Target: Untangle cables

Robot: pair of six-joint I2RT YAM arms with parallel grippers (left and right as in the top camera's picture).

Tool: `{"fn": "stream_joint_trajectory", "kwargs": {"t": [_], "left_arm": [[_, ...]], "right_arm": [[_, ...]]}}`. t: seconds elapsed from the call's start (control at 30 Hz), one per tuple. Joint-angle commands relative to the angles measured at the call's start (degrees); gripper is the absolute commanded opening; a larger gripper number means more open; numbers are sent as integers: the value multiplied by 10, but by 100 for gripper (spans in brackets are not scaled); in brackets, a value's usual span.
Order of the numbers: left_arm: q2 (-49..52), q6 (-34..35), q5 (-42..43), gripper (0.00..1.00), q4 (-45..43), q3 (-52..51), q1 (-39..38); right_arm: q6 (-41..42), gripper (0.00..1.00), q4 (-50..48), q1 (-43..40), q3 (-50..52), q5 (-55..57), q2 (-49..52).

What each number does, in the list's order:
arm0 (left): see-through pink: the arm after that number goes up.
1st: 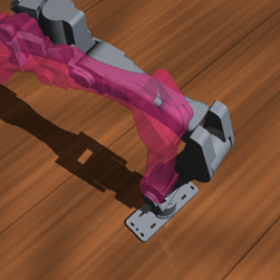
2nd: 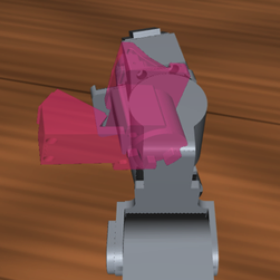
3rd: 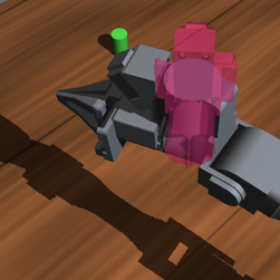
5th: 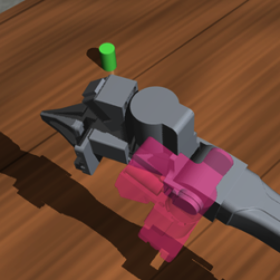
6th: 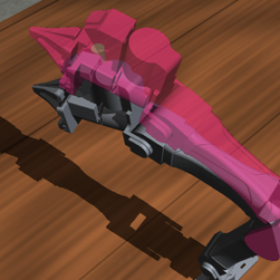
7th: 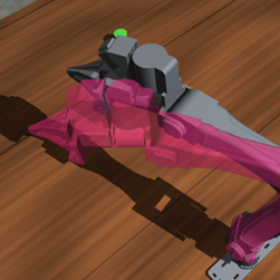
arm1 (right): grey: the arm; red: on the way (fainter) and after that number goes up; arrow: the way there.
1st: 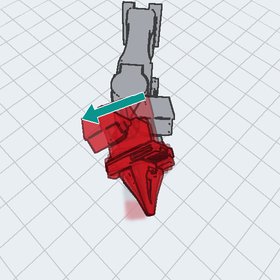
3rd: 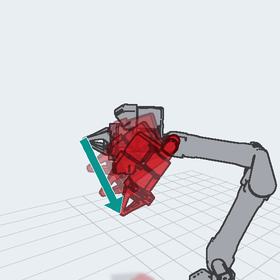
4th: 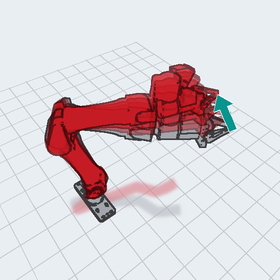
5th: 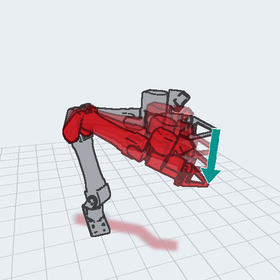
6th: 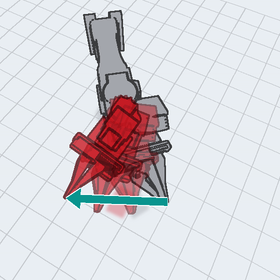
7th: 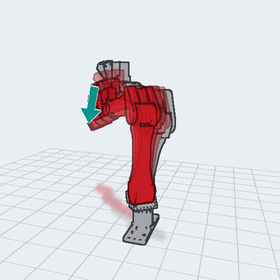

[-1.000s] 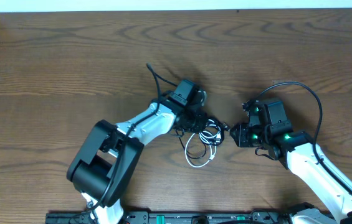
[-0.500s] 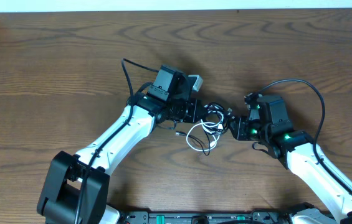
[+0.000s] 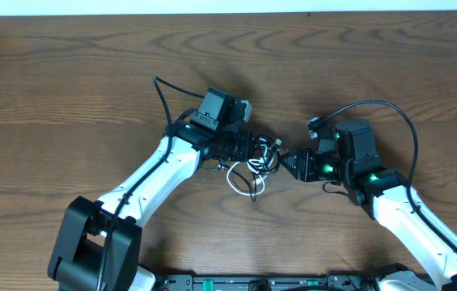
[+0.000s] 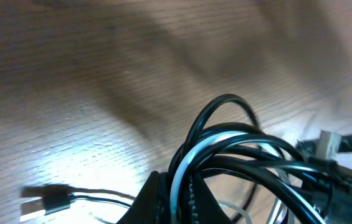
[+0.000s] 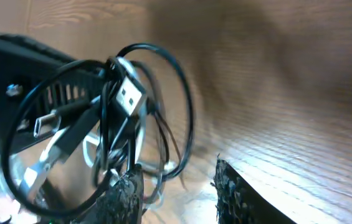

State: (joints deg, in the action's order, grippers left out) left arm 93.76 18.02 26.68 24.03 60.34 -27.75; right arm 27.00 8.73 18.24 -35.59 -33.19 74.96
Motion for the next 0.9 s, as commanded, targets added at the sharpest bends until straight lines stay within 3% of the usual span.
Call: {"fn": "stream_joint_trajectory", "kwargs": {"t": [0.0, 0.37, 0.63, 0.87], "left_arm": [[-3, 1, -11, 7, 0, -1, -1], [-3, 1, 151, 8, -31, -1, -1], [-3, -2, 207, 8, -34, -1, -1], [-3, -19, 207, 7, -31, -1, -1]], "right_arm": [[6, 34, -2, 2, -3, -34, 1], [2, 35, 0, 2, -3, -19, 1], [2, 3, 79, 2, -3, 140, 1], [21, 1, 174, 2, -3, 309, 1]]}}
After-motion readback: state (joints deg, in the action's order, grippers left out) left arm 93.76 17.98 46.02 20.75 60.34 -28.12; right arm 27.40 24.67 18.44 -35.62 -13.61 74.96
